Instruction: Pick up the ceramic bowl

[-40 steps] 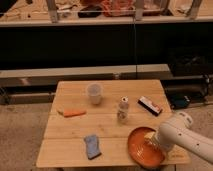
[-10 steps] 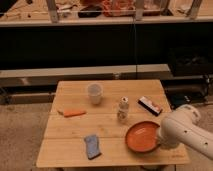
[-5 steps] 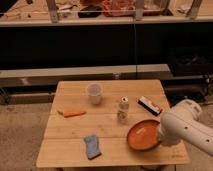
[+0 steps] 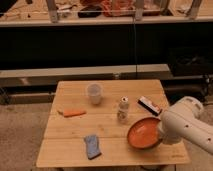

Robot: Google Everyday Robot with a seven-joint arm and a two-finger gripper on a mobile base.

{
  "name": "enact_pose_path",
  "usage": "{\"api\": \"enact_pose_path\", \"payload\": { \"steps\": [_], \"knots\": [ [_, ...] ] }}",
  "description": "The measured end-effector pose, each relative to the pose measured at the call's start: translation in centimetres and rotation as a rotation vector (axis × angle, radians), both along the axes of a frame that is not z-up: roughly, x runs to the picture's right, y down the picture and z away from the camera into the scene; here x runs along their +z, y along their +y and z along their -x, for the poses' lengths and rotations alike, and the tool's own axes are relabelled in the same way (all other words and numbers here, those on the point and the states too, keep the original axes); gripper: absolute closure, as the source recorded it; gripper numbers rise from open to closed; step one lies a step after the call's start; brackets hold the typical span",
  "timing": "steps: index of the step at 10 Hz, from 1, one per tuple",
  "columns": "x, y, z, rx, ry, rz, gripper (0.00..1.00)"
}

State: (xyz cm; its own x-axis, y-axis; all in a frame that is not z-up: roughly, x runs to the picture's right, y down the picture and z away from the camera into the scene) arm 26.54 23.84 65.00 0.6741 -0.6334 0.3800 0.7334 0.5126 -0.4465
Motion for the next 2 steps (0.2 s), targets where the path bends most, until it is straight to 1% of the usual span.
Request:
{"api": "enact_pose_path", "payload": {
  "steps": [2],
  "knots": [
    [-0.04, -0.12, 0.05, -0.005, 0.001, -0.002, 1.00]
  ]
}}
